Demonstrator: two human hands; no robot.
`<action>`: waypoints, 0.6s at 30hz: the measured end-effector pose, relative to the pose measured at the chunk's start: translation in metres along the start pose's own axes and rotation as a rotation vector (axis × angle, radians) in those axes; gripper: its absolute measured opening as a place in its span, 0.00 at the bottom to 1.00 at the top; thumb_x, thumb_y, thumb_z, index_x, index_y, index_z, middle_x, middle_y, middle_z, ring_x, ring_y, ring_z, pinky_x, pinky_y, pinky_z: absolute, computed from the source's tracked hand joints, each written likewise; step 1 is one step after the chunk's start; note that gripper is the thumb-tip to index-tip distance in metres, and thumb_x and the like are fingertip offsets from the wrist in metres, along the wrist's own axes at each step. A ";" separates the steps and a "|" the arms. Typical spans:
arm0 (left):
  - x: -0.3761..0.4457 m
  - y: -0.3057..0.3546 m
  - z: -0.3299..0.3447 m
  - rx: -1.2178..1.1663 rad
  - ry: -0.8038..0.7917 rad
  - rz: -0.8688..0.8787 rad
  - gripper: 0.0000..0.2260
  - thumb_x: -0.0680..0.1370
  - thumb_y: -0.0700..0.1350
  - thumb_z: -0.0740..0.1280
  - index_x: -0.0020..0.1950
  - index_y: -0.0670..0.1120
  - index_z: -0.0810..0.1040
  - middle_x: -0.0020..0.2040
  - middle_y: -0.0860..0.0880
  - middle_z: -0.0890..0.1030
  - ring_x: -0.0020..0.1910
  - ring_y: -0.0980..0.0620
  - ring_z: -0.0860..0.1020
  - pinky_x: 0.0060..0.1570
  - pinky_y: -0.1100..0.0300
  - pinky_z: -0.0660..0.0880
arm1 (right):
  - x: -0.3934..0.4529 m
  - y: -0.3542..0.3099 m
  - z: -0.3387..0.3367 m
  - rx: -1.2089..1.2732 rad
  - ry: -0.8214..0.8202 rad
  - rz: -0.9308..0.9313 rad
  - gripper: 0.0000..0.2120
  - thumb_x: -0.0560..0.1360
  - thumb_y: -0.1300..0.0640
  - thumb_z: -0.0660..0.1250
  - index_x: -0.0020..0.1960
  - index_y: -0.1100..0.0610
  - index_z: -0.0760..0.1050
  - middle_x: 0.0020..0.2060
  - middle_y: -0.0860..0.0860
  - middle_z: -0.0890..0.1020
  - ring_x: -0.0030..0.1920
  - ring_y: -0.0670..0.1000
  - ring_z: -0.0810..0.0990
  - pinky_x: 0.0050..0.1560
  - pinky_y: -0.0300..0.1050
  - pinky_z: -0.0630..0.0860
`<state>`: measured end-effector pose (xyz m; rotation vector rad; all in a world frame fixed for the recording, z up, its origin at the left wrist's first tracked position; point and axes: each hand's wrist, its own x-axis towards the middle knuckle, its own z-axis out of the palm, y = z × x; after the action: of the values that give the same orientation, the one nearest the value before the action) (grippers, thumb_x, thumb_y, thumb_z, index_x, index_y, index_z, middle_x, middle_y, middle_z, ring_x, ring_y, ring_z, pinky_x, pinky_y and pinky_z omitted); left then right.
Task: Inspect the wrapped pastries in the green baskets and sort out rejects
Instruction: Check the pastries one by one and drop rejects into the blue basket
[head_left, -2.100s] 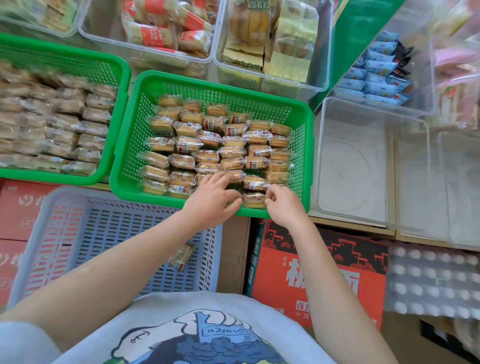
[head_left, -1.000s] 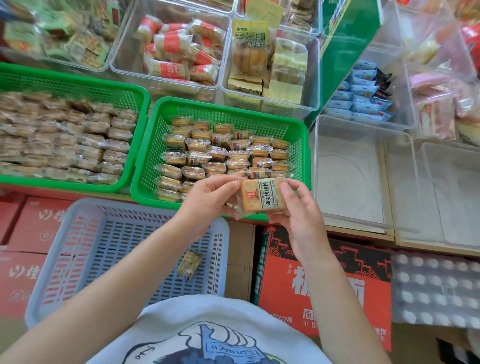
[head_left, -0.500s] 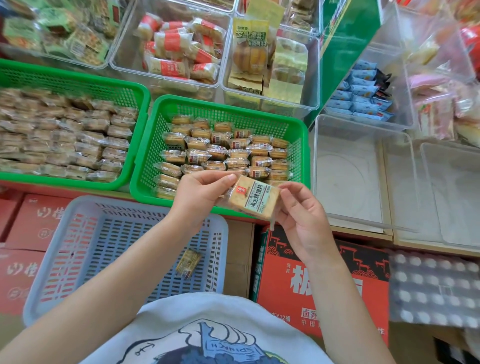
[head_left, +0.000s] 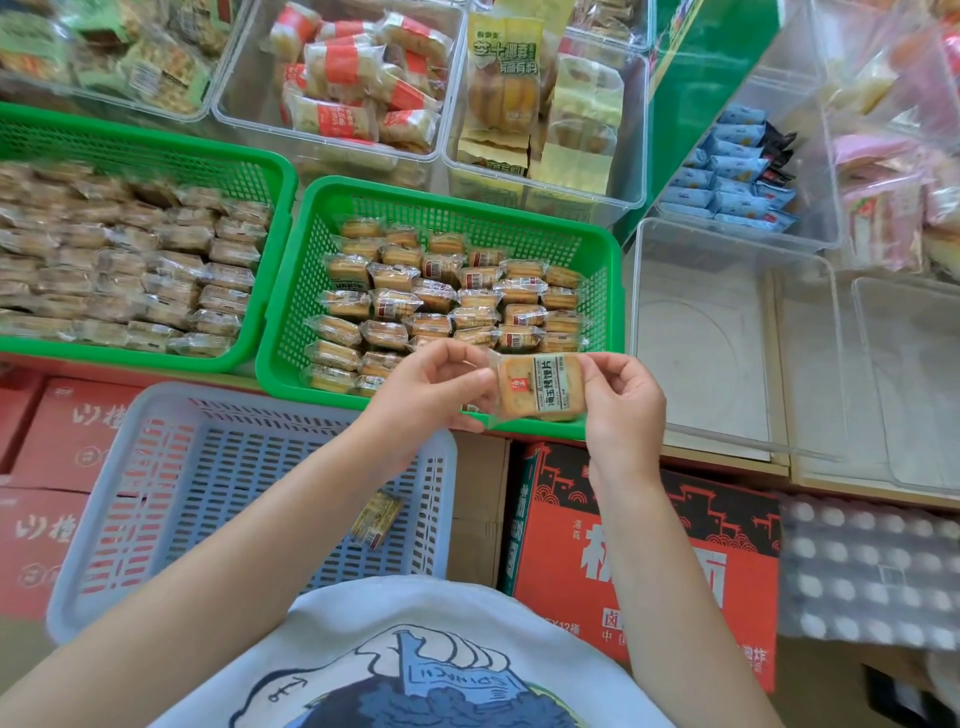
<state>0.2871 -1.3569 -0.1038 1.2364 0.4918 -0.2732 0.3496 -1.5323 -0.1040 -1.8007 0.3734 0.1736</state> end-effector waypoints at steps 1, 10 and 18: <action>0.001 -0.001 0.000 0.017 -0.026 -0.021 0.07 0.78 0.40 0.71 0.54 0.44 0.77 0.44 0.47 0.84 0.44 0.50 0.83 0.38 0.57 0.81 | 0.001 -0.002 0.000 0.023 0.002 0.007 0.02 0.80 0.58 0.68 0.48 0.54 0.78 0.43 0.50 0.85 0.44 0.47 0.85 0.39 0.38 0.81; 0.004 -0.003 0.002 0.102 -0.021 -0.011 0.04 0.82 0.36 0.64 0.47 0.42 0.75 0.39 0.46 0.81 0.36 0.48 0.83 0.37 0.58 0.80 | 0.007 0.000 0.000 0.033 -0.006 0.004 0.07 0.84 0.58 0.58 0.50 0.50 0.72 0.46 0.49 0.82 0.47 0.46 0.83 0.42 0.42 0.79; 0.005 -0.003 0.014 0.238 0.038 0.100 0.05 0.84 0.37 0.61 0.50 0.45 0.73 0.32 0.50 0.78 0.28 0.52 0.75 0.30 0.60 0.73 | 0.004 0.009 -0.001 -0.240 0.079 -0.117 0.07 0.84 0.54 0.56 0.49 0.45 0.69 0.47 0.48 0.81 0.47 0.51 0.83 0.41 0.52 0.82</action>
<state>0.2935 -1.3711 -0.1055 1.4955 0.4368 -0.2278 0.3505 -1.5355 -0.1131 -2.0652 0.3123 0.0672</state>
